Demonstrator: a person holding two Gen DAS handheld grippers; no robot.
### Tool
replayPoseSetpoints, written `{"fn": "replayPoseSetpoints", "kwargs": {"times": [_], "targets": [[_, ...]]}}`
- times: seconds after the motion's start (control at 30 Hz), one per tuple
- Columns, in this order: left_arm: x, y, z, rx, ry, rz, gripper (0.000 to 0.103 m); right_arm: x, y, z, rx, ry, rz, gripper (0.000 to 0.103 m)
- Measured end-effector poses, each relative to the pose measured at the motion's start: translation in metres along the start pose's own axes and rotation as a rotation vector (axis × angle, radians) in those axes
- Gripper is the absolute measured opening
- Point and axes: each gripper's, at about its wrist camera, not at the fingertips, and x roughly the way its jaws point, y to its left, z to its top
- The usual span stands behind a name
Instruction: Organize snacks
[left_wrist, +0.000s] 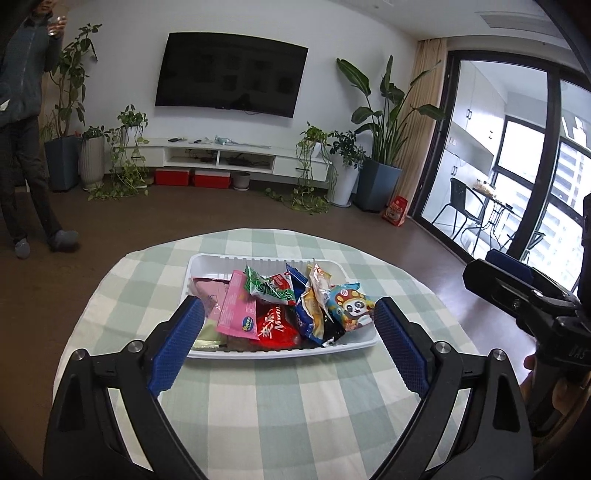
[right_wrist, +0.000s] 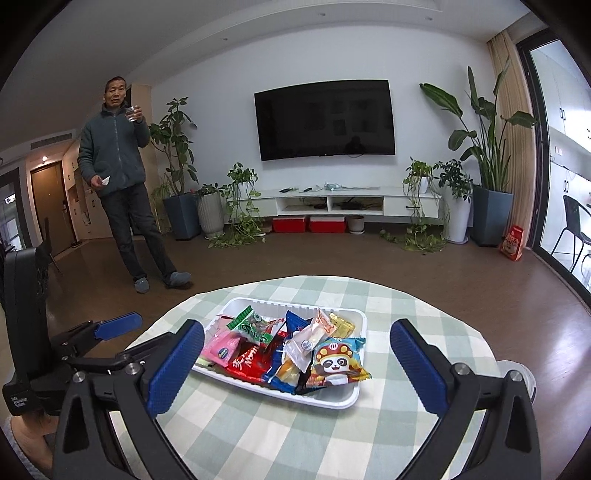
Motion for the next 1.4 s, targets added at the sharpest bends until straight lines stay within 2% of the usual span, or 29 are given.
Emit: {"fn": "replayPoseSetpoints", "kwargs": {"times": [0.27, 0.7, 1.4], "targets": [[-0.052, -0.026, -0.007, 0.019, -0.029, -0.003, 0.094, -0.043, 0.009, -0.011, 0.001, -0.016, -0.018, 0.103], [-0.114, -0.064, -0.018, 0.084, -0.079, -0.009, 0.094, -0.098, 0.023, -0.023, -0.010, -0.060, -0.041, 0.103], [-0.171, -0.074, -0.022, 0.096, -0.123, -0.007, 0.094, -0.152, 0.040, -0.029, -0.013, -0.125, -0.051, 0.103]]}}
